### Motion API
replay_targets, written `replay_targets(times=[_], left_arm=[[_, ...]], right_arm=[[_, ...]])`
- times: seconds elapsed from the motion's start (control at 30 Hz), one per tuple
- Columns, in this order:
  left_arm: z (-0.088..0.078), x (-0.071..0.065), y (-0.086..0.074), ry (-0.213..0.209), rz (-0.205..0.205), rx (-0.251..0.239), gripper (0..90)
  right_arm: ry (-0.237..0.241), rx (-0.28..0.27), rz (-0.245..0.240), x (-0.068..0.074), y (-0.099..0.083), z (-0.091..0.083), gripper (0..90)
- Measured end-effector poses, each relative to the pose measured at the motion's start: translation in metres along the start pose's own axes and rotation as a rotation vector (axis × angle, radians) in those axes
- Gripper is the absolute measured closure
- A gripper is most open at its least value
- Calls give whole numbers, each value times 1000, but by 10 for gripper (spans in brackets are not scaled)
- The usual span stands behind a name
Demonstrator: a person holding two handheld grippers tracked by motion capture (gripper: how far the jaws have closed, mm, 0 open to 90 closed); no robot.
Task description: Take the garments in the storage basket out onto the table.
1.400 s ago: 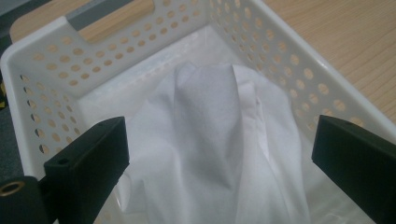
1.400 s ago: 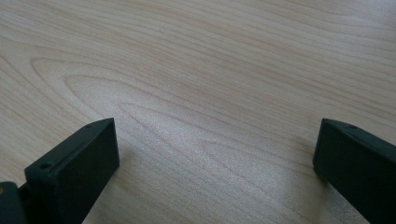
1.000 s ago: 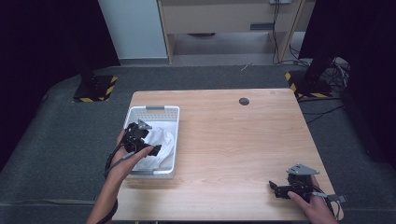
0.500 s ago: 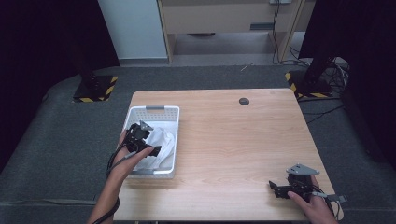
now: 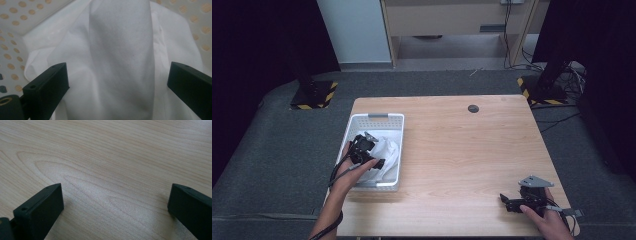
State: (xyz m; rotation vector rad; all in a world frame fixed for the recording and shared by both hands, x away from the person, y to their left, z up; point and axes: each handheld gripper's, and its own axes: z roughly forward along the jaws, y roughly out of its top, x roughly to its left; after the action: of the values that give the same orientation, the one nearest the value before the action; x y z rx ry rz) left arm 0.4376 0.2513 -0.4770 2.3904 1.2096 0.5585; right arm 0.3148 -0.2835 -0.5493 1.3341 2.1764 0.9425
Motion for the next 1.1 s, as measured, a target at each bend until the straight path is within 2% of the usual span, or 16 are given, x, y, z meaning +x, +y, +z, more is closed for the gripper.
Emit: replay_targets(times=[0.2,0.27,0.47,0.57,0.63,0.77,0.8,0.83,0.87,0.9,0.93,1.0,1.1], left_arm=[[11,0,1,-7,7,32,22],[16,1,0,-15,-1,39,19],[25,0,0,-58,-20,48,20],[25,-2,0,-94,1,63,109],[24,-4,0,-113,16,70,212],[22,-7,0,-127,44,70,388],[22,-7,0,-127,44,70,388],[17,-9,0,-127,85,69,388],[17,-9,0,-127,85,69,572],[15,-9,1,-130,93,69,572],[14,-9,1,-134,95,69,623],[12,-8,3,-139,93,76,662],[10,-8,5,-151,109,74,659]], right_arm=[[1,0,-1,0,0,0,5],[1,0,-1,0,0,0,5],[1,0,-1,0,0,0,5],[1,0,-1,0,0,0,5],[2,0,0,0,1,1,5],[2,0,-1,0,1,1,5],[2,0,-1,0,1,1,5],[2,0,-1,0,1,1,5],[2,0,-1,0,1,1,5],[2,0,-1,0,1,1,5],[2,0,-1,0,1,1,5],[2,0,-1,0,1,1,5],[2,0,-1,0,1,1,5]])
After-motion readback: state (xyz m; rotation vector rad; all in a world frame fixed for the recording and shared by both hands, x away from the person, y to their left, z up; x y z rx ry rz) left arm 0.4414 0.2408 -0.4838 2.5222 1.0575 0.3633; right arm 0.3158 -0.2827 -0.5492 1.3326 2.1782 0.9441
